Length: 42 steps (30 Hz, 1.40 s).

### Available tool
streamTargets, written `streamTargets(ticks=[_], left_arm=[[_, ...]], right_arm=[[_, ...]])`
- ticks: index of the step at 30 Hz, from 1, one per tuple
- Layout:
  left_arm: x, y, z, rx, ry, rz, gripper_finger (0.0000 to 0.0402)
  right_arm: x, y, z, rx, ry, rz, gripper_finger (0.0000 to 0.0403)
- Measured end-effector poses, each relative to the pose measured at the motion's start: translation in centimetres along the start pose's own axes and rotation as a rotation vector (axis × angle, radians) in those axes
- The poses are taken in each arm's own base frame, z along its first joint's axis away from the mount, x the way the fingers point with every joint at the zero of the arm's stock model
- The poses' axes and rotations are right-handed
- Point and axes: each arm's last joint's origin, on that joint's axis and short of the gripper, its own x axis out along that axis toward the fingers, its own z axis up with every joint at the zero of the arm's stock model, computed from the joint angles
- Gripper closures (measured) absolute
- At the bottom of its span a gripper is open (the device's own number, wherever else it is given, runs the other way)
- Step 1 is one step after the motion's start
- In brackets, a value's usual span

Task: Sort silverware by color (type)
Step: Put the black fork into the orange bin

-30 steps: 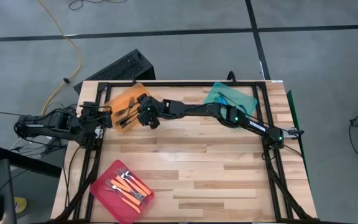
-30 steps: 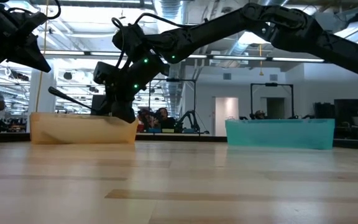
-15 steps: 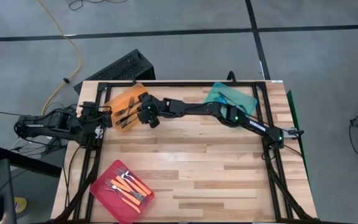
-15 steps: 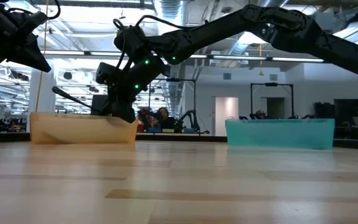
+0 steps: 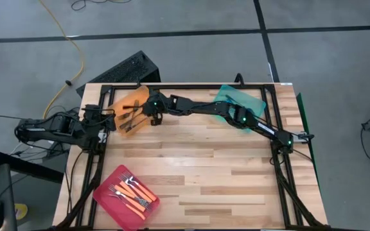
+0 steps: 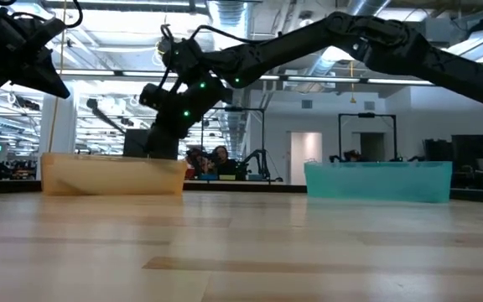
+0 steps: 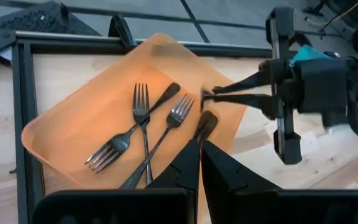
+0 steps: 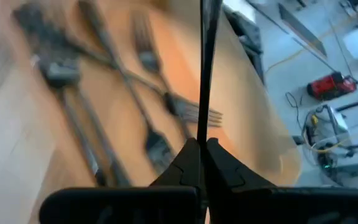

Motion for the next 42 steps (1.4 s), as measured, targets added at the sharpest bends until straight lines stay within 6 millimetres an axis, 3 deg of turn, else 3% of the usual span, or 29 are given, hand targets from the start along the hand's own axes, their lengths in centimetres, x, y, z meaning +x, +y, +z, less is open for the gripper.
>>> streamTargets(ticks=[5,12,19,28,34,42], left_arm=[[0.0,0.0,0.0,0.003,-0.018,0.008,0.0401],[0.0,0.0,0.0,0.016,-0.019,0.009,0.0401],[0.0,0.1,0.0,0.041,-0.023,0.017,0.0401],[0.0,0.0,-0.2,0.047,0.056,-0.016,0.0401],[0.0,0.0,-0.2,0.041,0.056,-0.015,0.0401],[0.0,0.0,-0.2,0.041,0.067,-0.02,0.0401]], right_arm=[[0.0,-1.7,0.0,0.194,-0.086,-0.027,0.038],[-0.2,-3.8,-0.1,0.602,-0.198,0.038,0.038],[-0.6,-4.5,1.1,0.947,-0.371,0.164,0.038],[-0.2,-2.7,2.3,1.081,-0.48,0.288,0.038],[2.8,-0.4,0.3,1.312,-0.569,0.315,0.038],[3.9,0.1,-0.8,1.413,-0.641,0.314,0.038]])
